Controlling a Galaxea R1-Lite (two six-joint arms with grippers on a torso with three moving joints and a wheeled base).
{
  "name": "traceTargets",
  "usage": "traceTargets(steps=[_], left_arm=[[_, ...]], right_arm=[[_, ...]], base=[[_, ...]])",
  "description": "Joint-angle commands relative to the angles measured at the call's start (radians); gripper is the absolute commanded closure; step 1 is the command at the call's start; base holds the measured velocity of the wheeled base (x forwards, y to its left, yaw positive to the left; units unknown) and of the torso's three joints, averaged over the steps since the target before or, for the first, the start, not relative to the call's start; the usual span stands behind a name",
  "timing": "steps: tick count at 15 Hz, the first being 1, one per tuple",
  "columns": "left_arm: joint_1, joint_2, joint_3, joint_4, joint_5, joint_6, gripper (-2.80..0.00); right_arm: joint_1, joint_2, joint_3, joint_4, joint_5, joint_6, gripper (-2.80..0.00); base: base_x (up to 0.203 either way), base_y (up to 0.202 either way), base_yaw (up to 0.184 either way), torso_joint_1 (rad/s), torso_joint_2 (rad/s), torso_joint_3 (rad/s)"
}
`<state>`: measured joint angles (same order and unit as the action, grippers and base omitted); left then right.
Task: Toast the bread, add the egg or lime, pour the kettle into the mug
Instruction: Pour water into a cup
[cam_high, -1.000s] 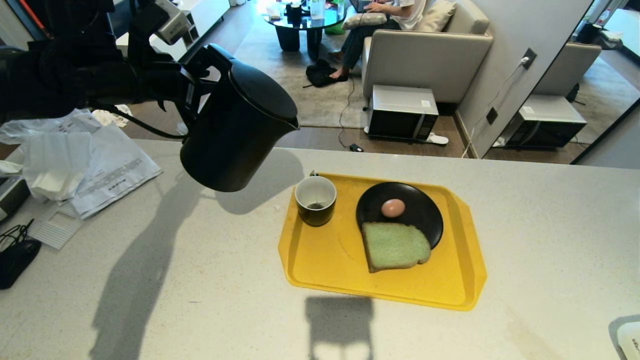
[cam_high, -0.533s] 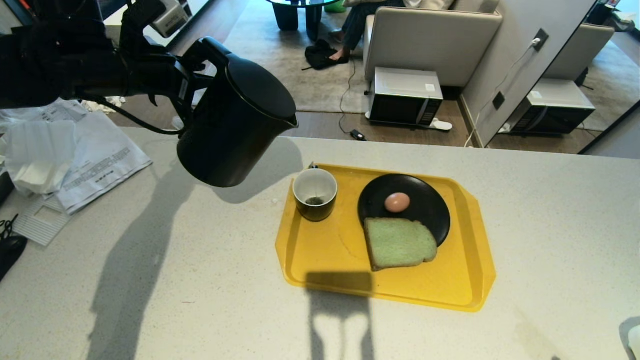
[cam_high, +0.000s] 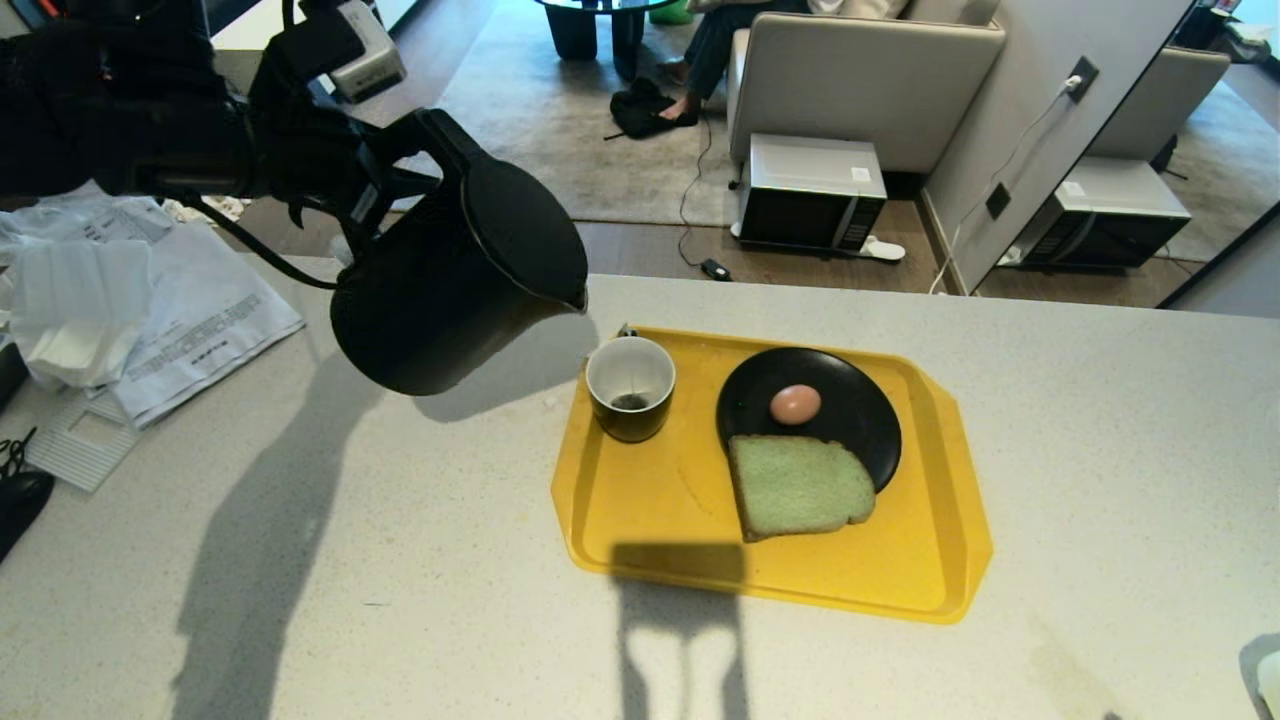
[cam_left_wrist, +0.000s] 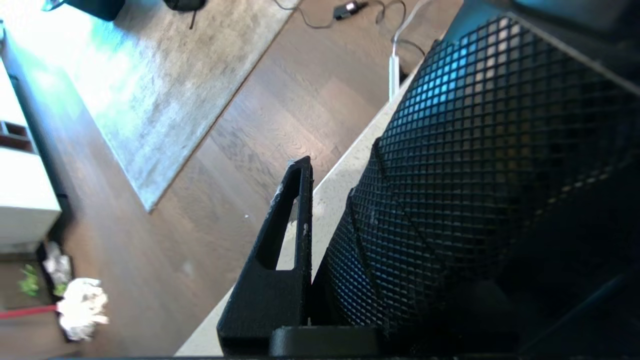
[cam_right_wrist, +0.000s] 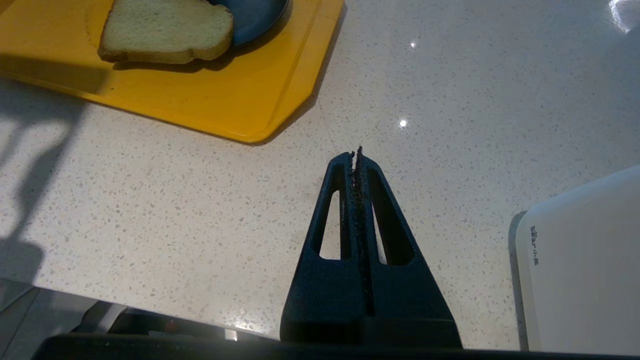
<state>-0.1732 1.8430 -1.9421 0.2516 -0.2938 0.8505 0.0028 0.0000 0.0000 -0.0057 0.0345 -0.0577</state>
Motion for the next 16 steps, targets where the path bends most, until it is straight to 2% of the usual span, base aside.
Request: traceTargets(steps=[1, 6, 8, 11, 16], left_arm=[[-0.03, 0.005, 0.002, 0.012, 0.042, 0.055, 0.0], [-0.093, 0.034, 0.0, 0.007, 0.198, 0.153, 0.0], [-0.124, 0.046, -0.001, 0.0, 0.242, 0.162, 0.0], [-0.155, 0.054, -0.001, -0.002, 0.283, 0.163, 0.0], [-0.17, 0.058, 0.0, 0.001, 0.312, 0.171, 0.0]], right_arm=[[0.0, 0.001, 0.002, 0.0, 0.001, -0.001, 0.0], [0.0, 0.001, 0.002, 0.0, 0.001, -0.001, 0.0], [0.0, 0.0, 0.002, 0.0, 0.001, -0.001, 0.0], [0.0, 0.0, 0.002, 0.0, 0.001, -0.001, 0.0], [0.0, 0.002, 0.002, 0.0, 0.001, -0.001, 0.0]], base=[[0.0, 0.0, 0.0, 0.0, 0.0, 0.0], [0.0, 0.0, 0.0, 0.0, 0.0, 0.0], [0.0, 0.0, 0.0, 0.0, 0.0, 0.0], [0.0, 0.0, 0.0, 0.0, 0.0, 0.0], [0.0, 0.0, 0.0, 0.0, 0.0, 0.0]])
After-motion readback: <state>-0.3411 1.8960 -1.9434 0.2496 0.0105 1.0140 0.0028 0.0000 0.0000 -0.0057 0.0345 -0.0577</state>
